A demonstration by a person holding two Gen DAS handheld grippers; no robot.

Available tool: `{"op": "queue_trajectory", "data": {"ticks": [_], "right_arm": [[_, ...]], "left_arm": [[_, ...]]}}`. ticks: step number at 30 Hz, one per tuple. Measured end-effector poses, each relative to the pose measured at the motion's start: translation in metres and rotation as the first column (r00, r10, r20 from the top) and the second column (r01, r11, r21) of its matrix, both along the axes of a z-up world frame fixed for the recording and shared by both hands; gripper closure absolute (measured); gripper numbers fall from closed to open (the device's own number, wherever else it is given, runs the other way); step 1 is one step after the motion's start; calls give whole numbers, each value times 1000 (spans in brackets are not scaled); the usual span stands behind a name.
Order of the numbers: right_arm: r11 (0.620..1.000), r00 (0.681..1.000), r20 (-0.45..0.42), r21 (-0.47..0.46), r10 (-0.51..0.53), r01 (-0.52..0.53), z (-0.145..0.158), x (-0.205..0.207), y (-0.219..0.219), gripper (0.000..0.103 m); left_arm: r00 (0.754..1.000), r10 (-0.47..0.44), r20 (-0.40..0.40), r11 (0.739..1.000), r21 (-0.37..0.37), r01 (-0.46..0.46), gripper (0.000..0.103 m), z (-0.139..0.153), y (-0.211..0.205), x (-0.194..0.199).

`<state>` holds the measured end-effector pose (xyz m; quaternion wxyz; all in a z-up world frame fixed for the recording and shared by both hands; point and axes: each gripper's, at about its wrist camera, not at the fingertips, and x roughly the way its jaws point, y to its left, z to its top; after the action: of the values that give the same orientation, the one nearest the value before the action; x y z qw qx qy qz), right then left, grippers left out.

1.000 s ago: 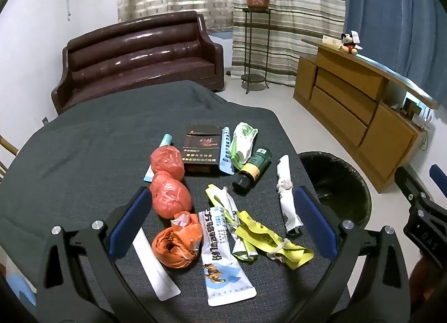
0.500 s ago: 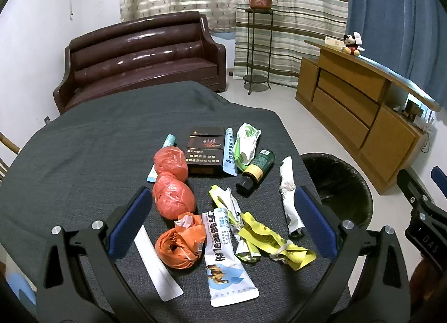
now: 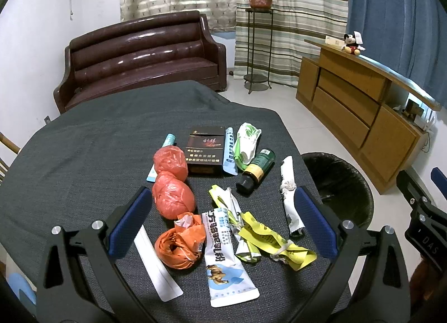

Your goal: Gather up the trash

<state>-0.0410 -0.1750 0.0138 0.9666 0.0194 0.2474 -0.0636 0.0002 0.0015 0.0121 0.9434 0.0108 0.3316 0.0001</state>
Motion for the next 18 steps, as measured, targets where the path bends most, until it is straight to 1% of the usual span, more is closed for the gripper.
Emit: {"op": "queue_trajectory", "data": {"ticks": [18], "right_arm": [[1000,1000,-3,3,0,0,-1,0,-1,6]], "left_arm": [[1000,-1,-2,1000,0,1,4,-1,-1,1]]}}
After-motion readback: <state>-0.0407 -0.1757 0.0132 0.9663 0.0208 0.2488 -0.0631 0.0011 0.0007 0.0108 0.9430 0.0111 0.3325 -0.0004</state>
